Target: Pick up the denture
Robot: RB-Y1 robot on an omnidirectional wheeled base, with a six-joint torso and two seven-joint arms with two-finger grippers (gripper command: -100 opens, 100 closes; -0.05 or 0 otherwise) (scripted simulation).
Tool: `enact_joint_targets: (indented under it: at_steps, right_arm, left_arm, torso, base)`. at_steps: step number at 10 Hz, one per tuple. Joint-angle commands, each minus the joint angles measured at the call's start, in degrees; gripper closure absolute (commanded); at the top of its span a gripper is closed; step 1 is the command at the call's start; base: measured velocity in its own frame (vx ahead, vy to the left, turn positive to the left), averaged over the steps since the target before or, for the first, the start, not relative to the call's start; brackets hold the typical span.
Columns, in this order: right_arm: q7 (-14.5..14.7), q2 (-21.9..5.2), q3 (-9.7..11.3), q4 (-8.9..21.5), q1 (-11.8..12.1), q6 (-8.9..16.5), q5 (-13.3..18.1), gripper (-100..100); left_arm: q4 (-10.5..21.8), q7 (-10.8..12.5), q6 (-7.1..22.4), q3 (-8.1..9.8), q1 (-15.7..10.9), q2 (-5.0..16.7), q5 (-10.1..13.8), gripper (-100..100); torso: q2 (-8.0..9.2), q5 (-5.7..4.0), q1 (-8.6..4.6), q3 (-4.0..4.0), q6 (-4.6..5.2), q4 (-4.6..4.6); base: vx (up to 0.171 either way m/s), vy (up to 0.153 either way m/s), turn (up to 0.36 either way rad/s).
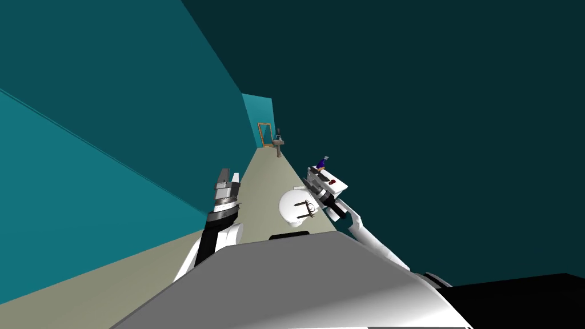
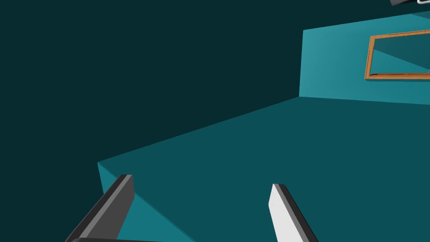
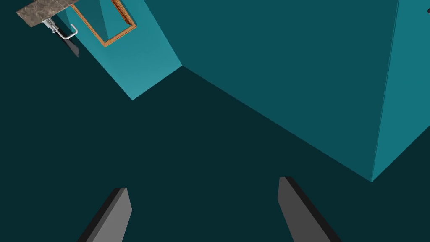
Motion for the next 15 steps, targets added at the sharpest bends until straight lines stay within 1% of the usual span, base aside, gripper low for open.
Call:
enact_joint_targets:
  at_steps: [1, 2, 3, 4, 5, 6, 7, 8, 9, 10, 11, 12, 13, 14, 15]
  right_arm:
    - [2.9, -2.7, 1.8, 2.9, -1.5, -0.5, 1.4, -100]
    - [3.1, -2.7, 1.8, 3.6, -1.5, -0.5, 1.4, -100]
    - [5.3, -5.2, 3.4, 5.8, -3.0, -0.7, 2.5, -100]
    - [5.3, -5.2, 3.4, 6.2, -3.0, -0.7, 2.5, -100]
    - [7.5, -7.6, 4.9, 8.6, -4.4, -0.9, 3.7, -100]
    - [7.5, -7.7, 4.9, 8.8, -4.4, -0.9, 3.7, -100]
    - [9.7, -10.3, 6.5, 10.7, -5.8, -1.1, 4.9, -100]
    - [9.7, -10.3, 6.5, 11.4, -5.8, -1.1, 4.9, -100]
    - [11.9, -12.9, 8.1, 13.8, -7.1, -1.3, 6.0, -100]
    - [11.9, -12.9, 8.1, 14.0, -7.1, -1.3, 6.0, -100]
    - [14.0, -15.0, 9.7, 16.5, -8.5, -1.5, 7.2, -100]
    - [14.0, -15.5, 9.7, 16.5, -8.5, -1.5, 7.2, -100]
    - [16.2, -17.6, 11.3, 19.0, -9.8, -1.7, 8.4, -100]
    - [16.2, -18.1, 11.3, 19.0, -9.8, -1.7, 8.4, -100]
    - [18.2, -20.2, 12.8, 21.2, -11.0, -1.8, 9.5, -100]
  left_arm:
    - [0.0, 0.0, 0.0, 0.00, 0.0, 0.0, 0.0, 0]
    - [0.0, 0.0, 0.0, 0.00, 0.0, 0.0, 0.0, 0]
    - [0.0, 0.0, 0.0, 0.00, 0.0, 0.0, 0.0, 0]
    - [0.0, 0.0, 0.0, 0.00, 0.0, 0.0, 0.0, 0]
    - [0.0, 0.0, 0.0, 0.00, 0.0, 0.0, 0.0, 0]
    - [0.0, 0.0, 0.0, 0.00, 0.0, 0.0, 0.0, 0]
    - [0.0, 0.0, 0.0, 0.00, 0.0, 0.0, 0.0, 0]
    - [0.0, 0.0, 0.0, 0.00, 0.0, 0.0, 0.0, 0]
    - [0.0, 0.0, 0.0, 0.00, 0.0, 0.0, 0.0, 0]
    - [0.0, 0.0, 0.0, 0.00, 0.0, 0.0, 0.0, 0]
    - [0.0, 0.0, 0.0, 0.00, 0.0, 0.0, 0.0, 0]
    - [0.0, 0.0, 0.0, 0.00, 0.0, 0.0, 0.0, 0]
    - [0.0, 0.0, 0.0, 0.00, 0.0, 0.0, 0.0, 0]
    - [0.0, 0.0, 0.0, 0.00, 0.0, 0.0, 0.0, 0]
    - [0.0, 0.0, 0.0, 0.00, 0.0, 0.0, 0.0, 0]
  torso:
    - [0.00, 0.00, 0.00, 0.00, 0.00, 0.00]
    - [0.02, 0.00, 0.00, 0.01, -0.01, 0.00]
    - [0.03, -0.01, -0.02, 0.02, 0.01, 0.01]
    - [0.03, -0.01, -0.03, 0.02, 0.00, 0.01]
    - [0.04, -0.01, -0.04, 0.02, 0.01, 0.01]
    - [0.05, 0.00, -0.02, 0.03, 0.00, 0.01]
    - [0.05, -0.01, -0.03, 0.03, 0.01, 0.01]
    - [0.05, -0.01, -0.03, 0.03, 0.00, 0.01]
    - [0.05, -0.01, -0.04, 0.03, 0.02, 0.01]
    - [0.06, -0.01, -0.04, 0.03, 0.01, 0.01]
    - [0.06, -0.01, -0.05, 0.04, 0.02, 0.02]
    - [0.06, -0.01, -0.05, 0.04, 0.01, 0.01]
    - [0.07, -0.01, -0.06, 0.05, 0.03, 0.02]
    - [0.08, -0.01, -0.06, 0.05, 0.01, 0.02]
    - [0.08, -0.02, -0.07, 0.05, 0.03, 0.02]
  base:
    - [-0.009, 0.023, 0.086]
    - [-0.008, 0.015, 0.044]
    - [-0.008, 0.015, 0.075]
    - [-0.009, 0.012, 0.047]
    - [-0.012, 0.018, 0.090]
    - [-0.011, 0.013, 0.049]
    - [-0.015, 0.018, 0.079]
    - [-0.013, 0.012, 0.045]
    - [-0.016, 0.012, 0.091]
    - [-0.014, 0.010, 0.033]
    - [-0.015, 0.013, 0.064]
    - [-0.015, 0.007, 0.040]
    - [-0.019, 0.008, 0.070]
    - [-0.015, 0.005, 0.035]
    - [-0.015, 0.003, 0.063]
